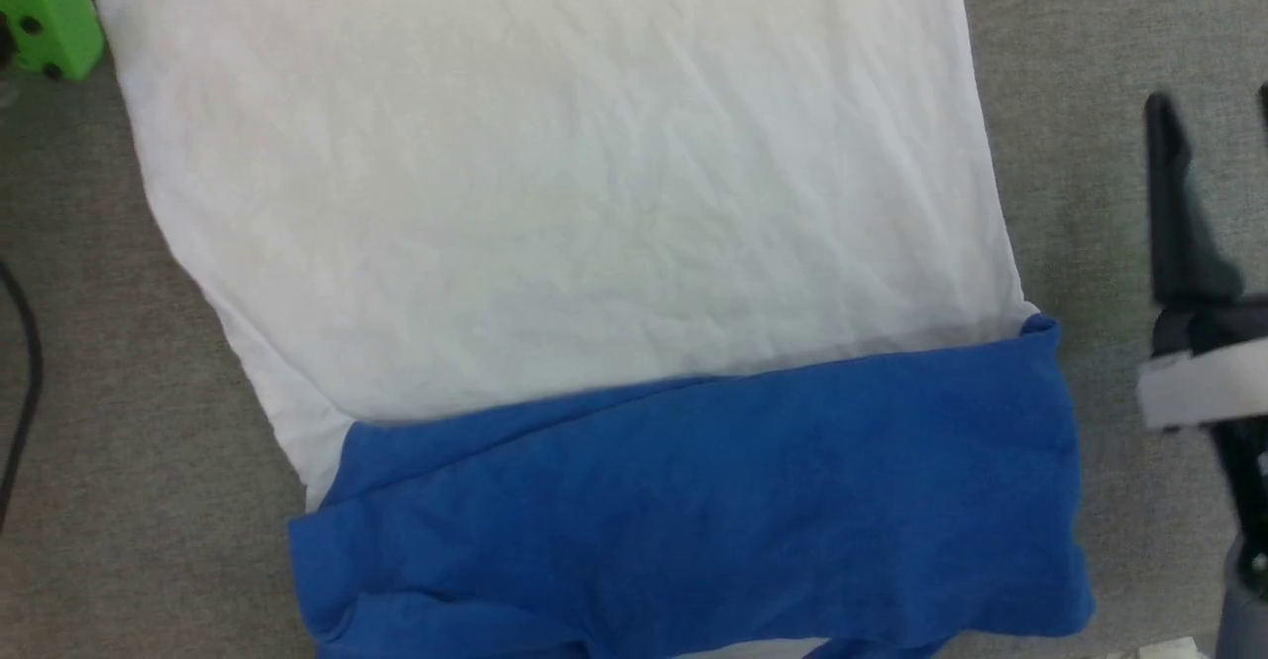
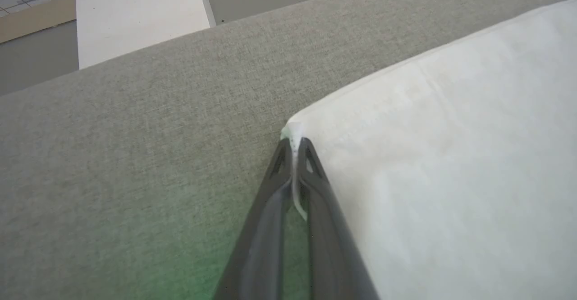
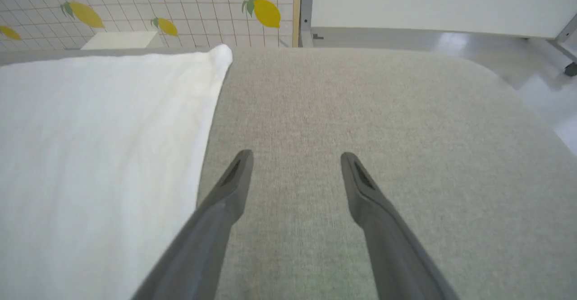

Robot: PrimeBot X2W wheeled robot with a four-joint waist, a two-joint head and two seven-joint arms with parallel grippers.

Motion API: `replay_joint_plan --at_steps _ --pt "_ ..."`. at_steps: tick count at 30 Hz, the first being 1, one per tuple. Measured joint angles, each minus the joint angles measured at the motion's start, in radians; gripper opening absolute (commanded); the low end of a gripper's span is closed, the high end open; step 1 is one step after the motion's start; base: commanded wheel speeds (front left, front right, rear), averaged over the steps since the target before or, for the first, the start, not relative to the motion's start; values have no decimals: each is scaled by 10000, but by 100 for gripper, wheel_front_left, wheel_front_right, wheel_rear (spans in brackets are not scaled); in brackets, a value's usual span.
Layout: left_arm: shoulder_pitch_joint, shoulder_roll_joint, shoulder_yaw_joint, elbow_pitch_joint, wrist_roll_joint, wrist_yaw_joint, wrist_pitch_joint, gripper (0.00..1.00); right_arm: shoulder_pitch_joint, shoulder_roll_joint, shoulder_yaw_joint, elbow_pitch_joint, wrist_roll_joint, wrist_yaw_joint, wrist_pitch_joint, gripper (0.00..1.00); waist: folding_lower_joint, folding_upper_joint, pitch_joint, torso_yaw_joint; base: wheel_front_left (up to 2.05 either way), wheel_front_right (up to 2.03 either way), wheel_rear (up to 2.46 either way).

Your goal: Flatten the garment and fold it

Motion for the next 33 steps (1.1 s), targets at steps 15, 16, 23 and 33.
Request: replay_joint_plan --at_steps 15,16,23,33 --pt "54 -1524 -1218 614 63 -12 -1047 0 -7512 -2023 -163 3045 343 0 6263 100 -1 0 -733 1475 0 0 0" --pt "-56 -1609 -1304 627 63 -46 -1080 0 -7831 -1870 -194 3463 176 0 6683 100 -1 0 -714 1591 0 0 0" --pt "-523 -2092 -1879 817 63 -92 -1415 0 -8917 -1214 -84 5471 -1200 0 7749 100 -1 0 -443 2313 0 0 0" --pt "-1111 -2531 -2485 1256 -138 -138 -2077 0 -9123 -1095 -589 6590 -2263 0 7459 100 -1 0 158 3158 0 0 0"
